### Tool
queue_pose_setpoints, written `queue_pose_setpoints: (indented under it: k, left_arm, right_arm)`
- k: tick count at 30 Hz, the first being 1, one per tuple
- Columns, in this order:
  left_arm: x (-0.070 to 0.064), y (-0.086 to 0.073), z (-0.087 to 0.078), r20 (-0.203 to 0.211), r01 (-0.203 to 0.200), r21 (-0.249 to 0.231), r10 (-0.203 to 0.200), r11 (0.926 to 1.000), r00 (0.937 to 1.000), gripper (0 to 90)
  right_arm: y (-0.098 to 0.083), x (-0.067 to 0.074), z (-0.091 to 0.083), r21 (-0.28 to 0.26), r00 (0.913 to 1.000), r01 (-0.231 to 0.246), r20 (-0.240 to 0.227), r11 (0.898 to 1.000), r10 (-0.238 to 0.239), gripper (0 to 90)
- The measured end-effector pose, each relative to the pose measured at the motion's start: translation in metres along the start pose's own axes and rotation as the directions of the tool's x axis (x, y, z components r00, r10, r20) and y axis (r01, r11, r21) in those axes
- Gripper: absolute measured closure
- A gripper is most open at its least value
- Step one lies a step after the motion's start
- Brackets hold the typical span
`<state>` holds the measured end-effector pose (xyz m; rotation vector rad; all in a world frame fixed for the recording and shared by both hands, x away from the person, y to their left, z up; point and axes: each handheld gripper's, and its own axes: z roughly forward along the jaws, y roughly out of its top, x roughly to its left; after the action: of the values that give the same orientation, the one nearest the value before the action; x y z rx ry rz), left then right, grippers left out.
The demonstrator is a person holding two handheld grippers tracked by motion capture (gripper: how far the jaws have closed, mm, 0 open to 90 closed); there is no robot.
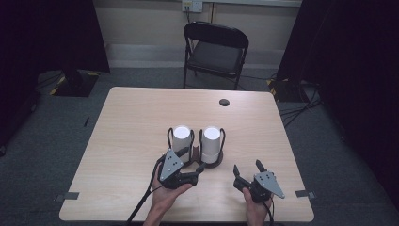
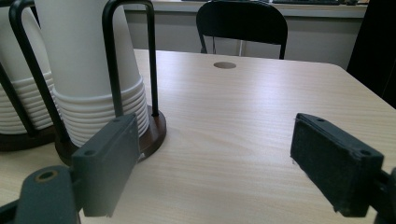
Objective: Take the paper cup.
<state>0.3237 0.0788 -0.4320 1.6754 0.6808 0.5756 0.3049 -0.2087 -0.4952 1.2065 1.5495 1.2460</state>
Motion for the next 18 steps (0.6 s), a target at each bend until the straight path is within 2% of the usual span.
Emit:
queue_pose_setpoints:
  k: [7, 11, 15, 18]
  left_arm:
    - [0.002, 0.01, 0.01, 0.01, -0.032, -0.004, 0.032, 0.9995, 0.9994, 23.7]
    - [0.007, 0.017, 0.017, 0.024, -0.023, -0.016, 0.023, 0.9996, 0.9995, 24.1]
    - [0.01, 0.025, 0.026, 0.034, -0.035, -0.014, 0.035, 0.9993, 0.9988, 23.3]
    - [0.011, 0.028, 0.032, 0.024, -0.022, -0.008, 0.023, 0.9997, 0.9995, 23.4]
  right_arm:
    - [0.0, 0.0, 0.0, 0.003, 1.0, -0.001, 0.005, 1.0, 0.001, 16.4]
    - [0.0, 0.0, 0.001, 0.011, 1.0, 0.001, -0.001, 1.0, -0.001, 16.5]
    - [0.001, 0.0, 0.001, 0.014, 1.0, 0.005, -0.007, 1.0, -0.005, 16.7]
    - [0.001, 0.0, 0.001, 0.016, 1.0, 0.002, -0.004, 1.0, -0.002, 17.0]
